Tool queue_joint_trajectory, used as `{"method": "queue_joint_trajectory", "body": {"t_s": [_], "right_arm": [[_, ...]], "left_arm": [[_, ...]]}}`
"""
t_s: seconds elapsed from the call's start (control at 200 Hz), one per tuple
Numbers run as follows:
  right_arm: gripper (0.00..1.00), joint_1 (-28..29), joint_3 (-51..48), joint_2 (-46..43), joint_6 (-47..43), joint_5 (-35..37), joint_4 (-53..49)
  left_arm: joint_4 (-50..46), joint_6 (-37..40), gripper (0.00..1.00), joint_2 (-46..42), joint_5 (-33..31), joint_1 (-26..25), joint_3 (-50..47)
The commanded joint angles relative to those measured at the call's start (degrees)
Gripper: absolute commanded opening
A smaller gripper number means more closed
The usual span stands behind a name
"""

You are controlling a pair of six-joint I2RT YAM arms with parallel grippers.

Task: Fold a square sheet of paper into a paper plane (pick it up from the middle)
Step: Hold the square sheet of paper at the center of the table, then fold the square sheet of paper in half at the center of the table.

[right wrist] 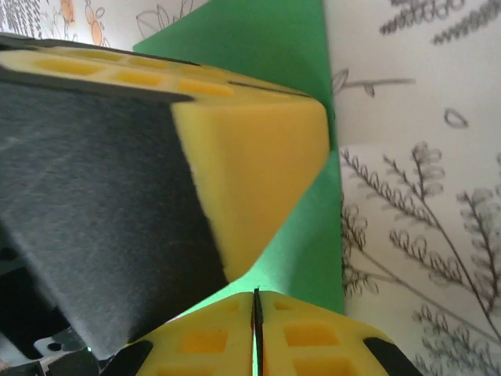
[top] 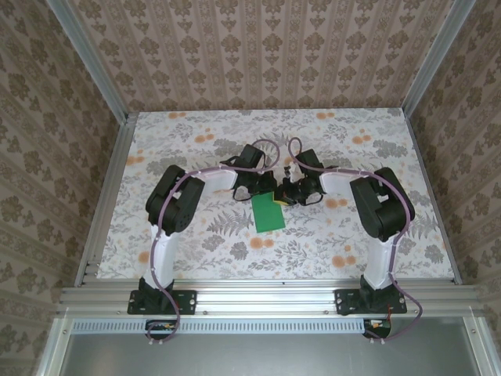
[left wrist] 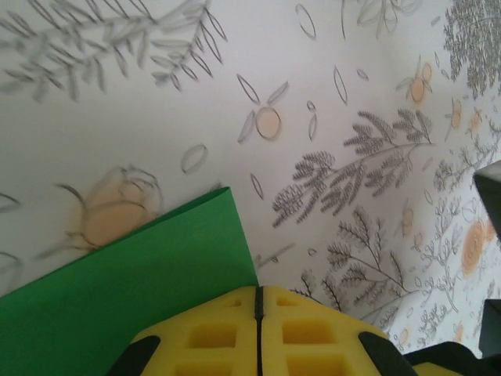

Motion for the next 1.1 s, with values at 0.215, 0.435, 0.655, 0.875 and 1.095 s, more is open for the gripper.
{"method": "queue_joint_trajectory", "body": {"t_s": [0.215, 0.435, 0.655, 0.875, 1.095], "right_arm": [[0.11, 0.14, -1.75, 2.01, -0.24, 1.66, -3.69], [0.11, 0.19, -10.68, -3.94, -1.47, 0.29, -5.27], [0.11, 0.80, -20.62, -8.70, 0.61, -0.64, -2.40], [0.13, 2.26, -23.88, -14.75, -1.32, 1.70, -7.70], [0.17, 2.97, -19.12, -23.67, -2.37, 6.54, -11.20]], "left_arm": [[-7.07, -0.24, 0.08, 2.70, -4.87, 0.02, -0.76], [-7.19, -0.35, 0.07, 3.27, -5.59, 0.34, -1.11], [-6.77, -0.18, 0.07, 3.85, -5.25, 0.51, -1.45], [-6.62, -0.01, 0.07, 3.60, -5.25, 0.51, -1.81], [-6.65, 1.46, 0.10, 1.27, -2.24, 0.51, 0.87]]}}
